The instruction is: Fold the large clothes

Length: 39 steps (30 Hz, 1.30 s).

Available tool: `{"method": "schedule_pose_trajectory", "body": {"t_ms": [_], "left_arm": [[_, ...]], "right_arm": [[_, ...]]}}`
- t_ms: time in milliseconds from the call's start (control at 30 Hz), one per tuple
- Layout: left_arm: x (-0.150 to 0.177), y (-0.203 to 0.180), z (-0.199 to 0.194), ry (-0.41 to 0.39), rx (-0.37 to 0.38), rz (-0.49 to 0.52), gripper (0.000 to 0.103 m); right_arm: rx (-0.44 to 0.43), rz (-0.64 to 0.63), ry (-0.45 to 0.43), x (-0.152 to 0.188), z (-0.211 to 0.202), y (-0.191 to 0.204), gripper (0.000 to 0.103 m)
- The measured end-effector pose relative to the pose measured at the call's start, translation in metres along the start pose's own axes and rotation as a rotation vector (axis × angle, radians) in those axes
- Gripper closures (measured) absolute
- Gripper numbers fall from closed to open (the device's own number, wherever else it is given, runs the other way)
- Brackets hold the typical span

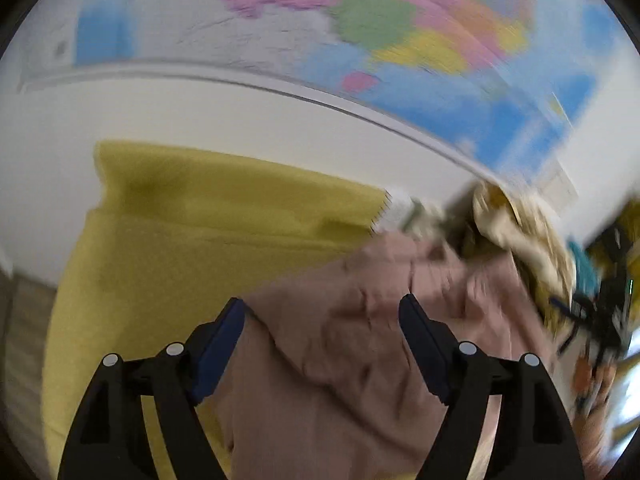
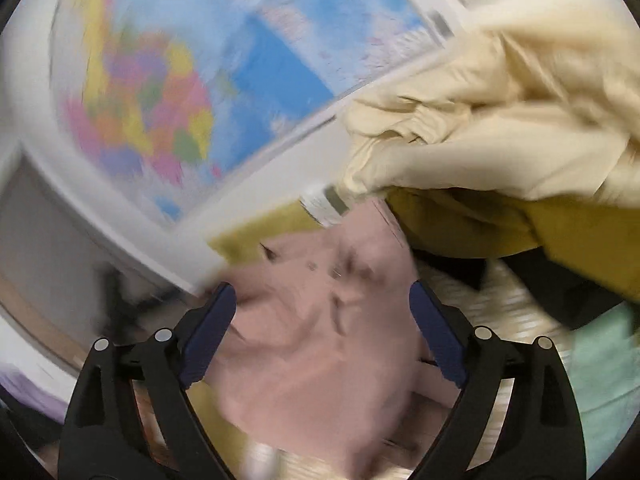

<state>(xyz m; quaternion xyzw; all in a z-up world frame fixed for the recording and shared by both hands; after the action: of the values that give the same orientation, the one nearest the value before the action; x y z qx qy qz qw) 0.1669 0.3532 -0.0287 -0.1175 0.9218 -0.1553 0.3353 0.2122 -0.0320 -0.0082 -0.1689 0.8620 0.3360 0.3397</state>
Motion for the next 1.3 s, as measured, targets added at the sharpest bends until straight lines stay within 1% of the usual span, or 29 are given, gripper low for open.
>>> {"method": "schedule_pose_trajectory", "body": {"t_ms": [33,67,167,200,233,267,300,333,367,400,433,500,533,567,633,667,700,733,767,800,833,867,933,1000,1067,1133,1233,1267,1300], "left_arm": [[0.009,-0.008,0.002,0.009,-0.027,0.061,0.026],[0.014,-0.014,0.007,-0.003,-0.035,0.104,0.026],[0.038,-0.037,0.037,0.078,-0.074,0.236,0.024],[0.04,-0.041,0.048,0.087,-0.104,0.266,0.024],[0.042,-0.044,0.064,0.1,-0.154,0.293,0.024],[0.041,-0.042,0.074,0.107,-0.191,0.292,0.032],[0.037,-0.04,0.084,0.107,-0.226,0.287,0.039],[0.031,-0.038,0.091,0.104,-0.25,0.287,0.055],[0.024,-0.035,0.094,0.101,-0.254,0.274,0.066],[0.013,-0.033,0.096,0.087,-0.246,0.247,0.072],[0.004,-0.031,0.097,0.073,-0.247,0.222,0.075],[-0.02,-0.023,0.097,0.038,-0.24,0.121,0.075],[-0.029,-0.019,0.098,0.022,-0.252,0.095,0.068],[-0.034,-0.015,0.1,0.006,-0.297,0.092,0.06],[-0.034,-0.009,0.102,-0.003,-0.357,0.105,0.051],[-0.031,-0.004,0.1,-0.003,-0.358,0.106,0.052],[-0.027,0.0,0.093,-0.012,-0.335,0.102,0.051],[-0.021,0.006,0.082,-0.02,-0.294,0.097,0.044],[-0.017,0.01,0.073,-0.03,-0.278,0.092,0.036],[-0.011,0.017,0.06,-0.049,-0.268,0.09,0.032],[-0.003,0.024,0.046,-0.067,-0.254,0.097,0.026],[0.004,0.026,0.036,-0.078,-0.246,0.104,0.022],[0.019,0.036,0.018,-0.083,-0.216,0.105,0.022],[0.043,0.046,0.005,-0.063,-0.175,0.099,0.021],[0.062,0.05,0.001,-0.047,-0.165,0.104,0.017],[0.082,0.05,0.006,-0.025,-0.153,0.106,0.017],[0.102,0.044,0.012,-0.004,-0.106,0.118,0.016],[0.106,0.042,0.015,0.0,-0.101,0.12,0.015],[0.111,0.039,0.02,0.006,-0.098,0.12,0.015]], "right_arm": [[0.06,-0.067,0.041,0.01,0.006,0.006,0.013],[0.108,-0.109,0.079,0.019,0.014,0.009,0.012],[0.155,-0.189,0.175,0.042,0.041,0.012,0.013],[0.193,-0.213,0.21,0.049,0.053,0.009,0.018],[0.208,-0.217,0.228,0.053,0.06,0.006,0.025],[0.215,-0.212,0.25,0.057,0.066,0.001,0.05],[0.221,-0.193,0.261,0.058,0.069,-0.005,0.081],[0.207,-0.176,0.262,0.058,0.068,-0.007,0.095],[0.164,-0.147,0.24,0.055,0.062,-0.01,0.098],[0.158,-0.136,0.215,0.052,0.057,-0.012,0.099],[0.175,-0.151,0.182,0.045,0.046,-0.012,0.099],[0.155,-0.134,0.103,0.029,0.026,-0.013,0.1],[0.148,-0.117,0.093,0.026,0.021,-0.016,0.1],[0.152,-0.095,0.099,0.026,0.024,-0.022,0.097],[0.162,-0.045,0.194,0.038,0.044,-0.042,0.083],[0.183,-0.024,0.237,0.048,0.051,-0.051,0.07],[0.185,-0.013,0.241,0.054,0.051,-0.055,0.065],[0.151,-0.004,0.22,0.059,0.047,-0.054,0.061],[0.115,0.001,0.192,0.061,0.04,-0.052,0.041],[0.092,0.009,0.149,0.063,0.027,-0.051,0.02],[0.087,0.007,0.121,0.064,0.018,-0.049,0.018],[0.074,-0.008,0.098,0.067,0.007,-0.046,0.018],[0.048,-0.048,0.068,0.075,-0.01,-0.037,0.013],[0.035,-0.092,0.061,0.092,-0.022,-0.027,0.01],[0.051,-0.128,0.074,0.107,-0.025,-0.02,0.009],[0.083,-0.165,0.086,0.125,-0.022,-0.017,0.009],[0.12,-0.18,0.102,0.138,-0.009,-0.017,0.015],[0.139,-0.185,0.112,0.14,-0.002,-0.018,0.022],[0.154,-0.188,0.116,0.142,0.001,-0.019,0.033]]}}
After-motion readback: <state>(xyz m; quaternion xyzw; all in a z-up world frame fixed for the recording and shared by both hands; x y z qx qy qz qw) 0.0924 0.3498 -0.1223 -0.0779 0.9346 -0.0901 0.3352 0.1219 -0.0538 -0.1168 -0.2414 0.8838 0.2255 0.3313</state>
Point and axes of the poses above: each gripper's, at about its wrist camera, not at the fingertips, and z roughly the way its jaws point, y to its left, x to its underside, the point moved 6 cm from there along z, roughly the way its jaws point, and after that the axes turned 8 degrees about -z, right-handed, at the moved point
